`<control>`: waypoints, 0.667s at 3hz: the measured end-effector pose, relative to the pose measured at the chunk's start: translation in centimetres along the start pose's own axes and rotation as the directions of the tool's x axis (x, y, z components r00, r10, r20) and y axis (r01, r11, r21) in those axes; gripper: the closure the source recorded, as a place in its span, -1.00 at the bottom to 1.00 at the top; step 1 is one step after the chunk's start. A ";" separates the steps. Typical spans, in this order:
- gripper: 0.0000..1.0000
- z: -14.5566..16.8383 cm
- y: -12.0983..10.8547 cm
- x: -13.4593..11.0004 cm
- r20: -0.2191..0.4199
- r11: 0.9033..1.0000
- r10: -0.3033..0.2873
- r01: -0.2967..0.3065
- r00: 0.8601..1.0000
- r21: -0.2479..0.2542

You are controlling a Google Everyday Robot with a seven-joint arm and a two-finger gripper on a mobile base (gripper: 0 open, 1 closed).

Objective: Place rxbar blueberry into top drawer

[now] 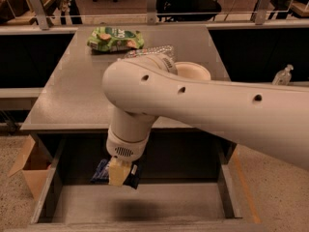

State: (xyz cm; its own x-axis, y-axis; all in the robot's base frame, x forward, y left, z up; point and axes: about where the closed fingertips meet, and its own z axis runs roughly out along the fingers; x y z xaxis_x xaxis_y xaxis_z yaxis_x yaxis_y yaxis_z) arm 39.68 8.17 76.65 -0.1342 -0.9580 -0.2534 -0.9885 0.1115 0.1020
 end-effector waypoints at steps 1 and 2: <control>1.00 3.7 -0.2 0.8 -0.007 1.000 0.019 -0.019 1.000 -0.008; 1.00 7.0 -0.7 1.7 0.001 0.999 0.050 -0.050 0.999 -0.014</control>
Offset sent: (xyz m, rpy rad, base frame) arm 0.0037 0.0029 -0.1146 0.0117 0.0465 -0.0819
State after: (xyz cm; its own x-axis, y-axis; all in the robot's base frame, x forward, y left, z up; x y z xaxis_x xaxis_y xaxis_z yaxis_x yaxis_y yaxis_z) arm 39.68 8.36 69.44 -0.1836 -0.9510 -0.2487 -0.9795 0.1555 0.1283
